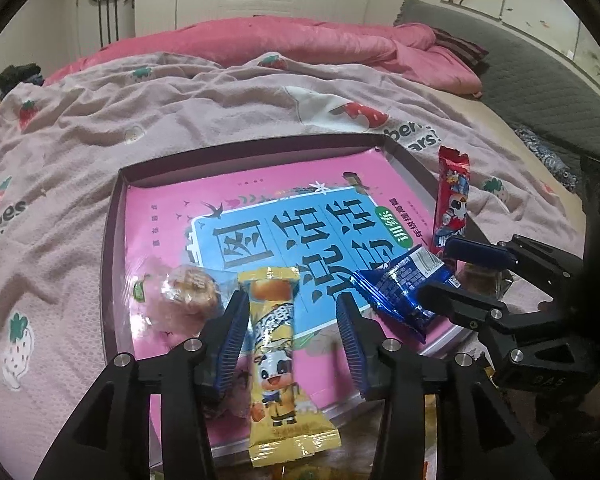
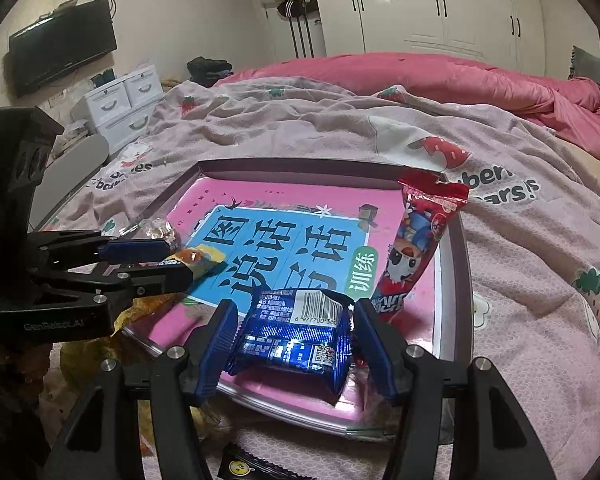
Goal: Organize snacks
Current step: 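Open both tools to release the snacks in the tray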
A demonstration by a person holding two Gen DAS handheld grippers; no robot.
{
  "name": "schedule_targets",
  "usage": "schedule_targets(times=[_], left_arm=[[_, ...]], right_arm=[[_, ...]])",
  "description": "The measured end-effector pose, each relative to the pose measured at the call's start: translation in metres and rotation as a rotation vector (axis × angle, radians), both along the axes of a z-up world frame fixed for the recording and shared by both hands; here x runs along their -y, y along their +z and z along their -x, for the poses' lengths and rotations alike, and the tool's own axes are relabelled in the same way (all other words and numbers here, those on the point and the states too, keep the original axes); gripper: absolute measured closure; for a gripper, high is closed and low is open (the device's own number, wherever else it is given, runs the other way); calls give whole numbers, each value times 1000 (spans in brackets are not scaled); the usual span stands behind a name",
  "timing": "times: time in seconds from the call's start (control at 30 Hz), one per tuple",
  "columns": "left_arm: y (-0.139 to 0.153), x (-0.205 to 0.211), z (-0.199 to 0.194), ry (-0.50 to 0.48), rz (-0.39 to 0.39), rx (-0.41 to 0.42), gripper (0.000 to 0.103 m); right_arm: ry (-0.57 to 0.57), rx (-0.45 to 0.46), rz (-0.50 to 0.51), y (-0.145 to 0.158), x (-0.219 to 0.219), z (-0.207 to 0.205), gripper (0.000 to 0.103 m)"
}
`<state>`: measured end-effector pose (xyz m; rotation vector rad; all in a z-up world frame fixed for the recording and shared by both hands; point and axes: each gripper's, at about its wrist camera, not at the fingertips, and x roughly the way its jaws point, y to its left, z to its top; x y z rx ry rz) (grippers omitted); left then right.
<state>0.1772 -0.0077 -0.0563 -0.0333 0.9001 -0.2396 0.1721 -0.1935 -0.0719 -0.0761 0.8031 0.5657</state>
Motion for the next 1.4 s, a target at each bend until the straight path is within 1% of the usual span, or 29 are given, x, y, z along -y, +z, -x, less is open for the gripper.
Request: schedule_targets(times=[0.07,0.2,0.4,0.5,0.7,0.83,1.03,1.13,1.27,1.4], left_arm=[[2,-1,1,3,-1,2,55],[6,-3,4,10,-3,12,48],[17,-12,9,33,5,32,44],[21,-17,12,47,13,35,40],[28,-21,18,63,10,44,38],[32,-22,25,66,21,42,35],[38,-23,34,87,9,49,30],[40,-23,39,92,0,50,29],[42,-23,45,97,-13,53,29],[46,-23,51,100,-29,61,28]], right_arm=[[1,-2,-3,0,0,0,43],[0,1,-7,2,1,0,43],[-1,10,-21,6,2,1,43],[-1,13,-26,8,3,1,41],[0,26,-38,13,3,4,40],[5,42,-54,20,5,7,38],[10,66,-66,28,6,14,38],[12,75,-67,32,6,18,37],[16,91,-76,39,8,26,33],[16,100,-86,44,11,33,33]])
